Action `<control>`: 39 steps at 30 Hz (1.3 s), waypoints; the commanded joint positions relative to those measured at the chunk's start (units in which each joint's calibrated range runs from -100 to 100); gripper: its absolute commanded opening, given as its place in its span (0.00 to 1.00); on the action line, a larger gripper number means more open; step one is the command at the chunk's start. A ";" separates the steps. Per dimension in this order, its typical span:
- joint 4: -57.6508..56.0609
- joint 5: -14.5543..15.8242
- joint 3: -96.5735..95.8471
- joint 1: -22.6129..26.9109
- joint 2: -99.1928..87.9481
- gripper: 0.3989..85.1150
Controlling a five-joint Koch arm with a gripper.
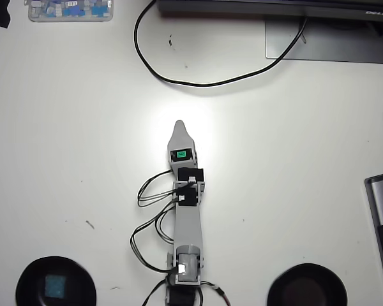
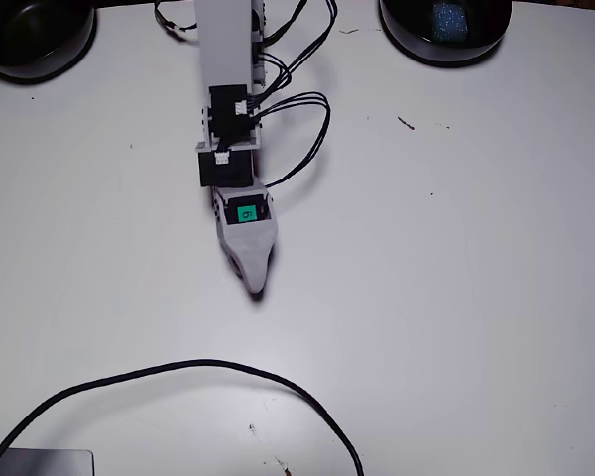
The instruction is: Grab the Blue cube
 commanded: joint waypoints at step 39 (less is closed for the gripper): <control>-5.04 -2.25 0.45 -0.15 -2.96 0.57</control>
